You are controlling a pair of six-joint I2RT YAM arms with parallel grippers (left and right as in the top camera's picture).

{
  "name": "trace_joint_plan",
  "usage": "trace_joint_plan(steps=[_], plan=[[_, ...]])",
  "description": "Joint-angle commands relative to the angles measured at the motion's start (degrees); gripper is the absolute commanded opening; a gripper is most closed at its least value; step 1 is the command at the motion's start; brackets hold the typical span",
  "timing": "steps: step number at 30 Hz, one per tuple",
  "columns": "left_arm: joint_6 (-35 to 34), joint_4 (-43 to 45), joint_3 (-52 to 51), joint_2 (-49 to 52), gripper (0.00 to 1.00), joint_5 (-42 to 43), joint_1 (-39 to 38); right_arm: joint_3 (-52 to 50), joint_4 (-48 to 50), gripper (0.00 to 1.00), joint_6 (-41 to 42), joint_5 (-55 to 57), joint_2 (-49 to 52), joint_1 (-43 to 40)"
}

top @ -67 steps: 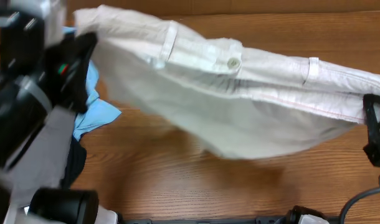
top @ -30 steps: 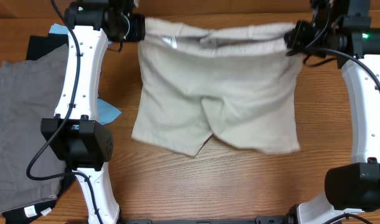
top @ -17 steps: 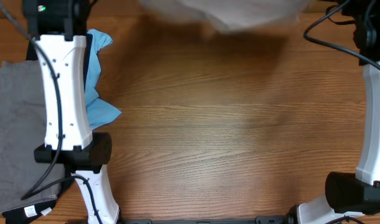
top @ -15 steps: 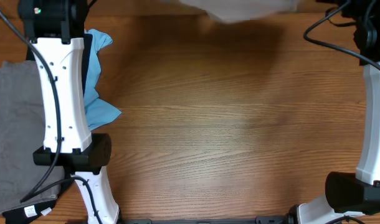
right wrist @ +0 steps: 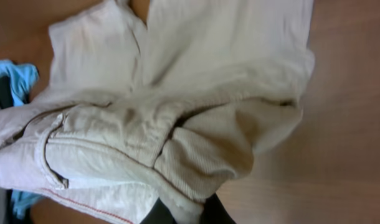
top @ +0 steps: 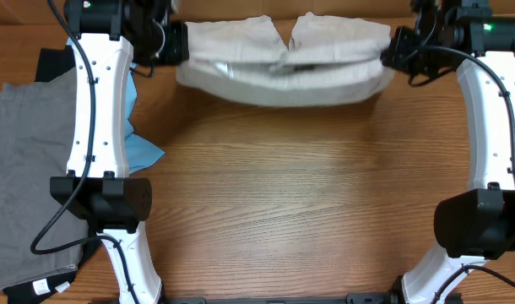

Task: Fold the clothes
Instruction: 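Lay the shorts flat on the table and release both grippers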

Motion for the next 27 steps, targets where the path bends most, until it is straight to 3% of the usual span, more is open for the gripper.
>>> trace_joint_plan(steps=[1, 4, 9, 14, 21, 27], plan=[[2.6, -4.9, 0.3, -0.9, 0.04, -1.8, 1.2, 0.9, -6.1, 0.04, -0.7, 1.2, -2.4, -0.9], [4.7, -11.0, 0.3, -0.9, 0.04, -1.9, 1.2, 0.9, -11.8, 0.04, -0.8, 1.2, -3.0, -0.9], [4.7, -11.0, -3.5, -2.9, 0.04, -1.4, 1.1, 0.8, -18.8, 0.04, -1.0, 3.1, -5.5, -0.9], [4.7, -11.0, -16.2, -9.6, 0.04, -3.8, 0.7, -3.0, -20.5, 0.04, -0.9, 4.5, -13.0, -0.9], [4.7, -9.7, -33.2, -19.1, 0.04, -3.4, 0.0, -29.0, -13.0, 0.04, 3.8, 5.4, -30.2, -0.9], [4.6, -9.3, -45.4, -21.5, 0.04, -2.7, -5.5, -48.1, -8.8, 0.04, 7.8, 5.4, -39.3, -0.9]])
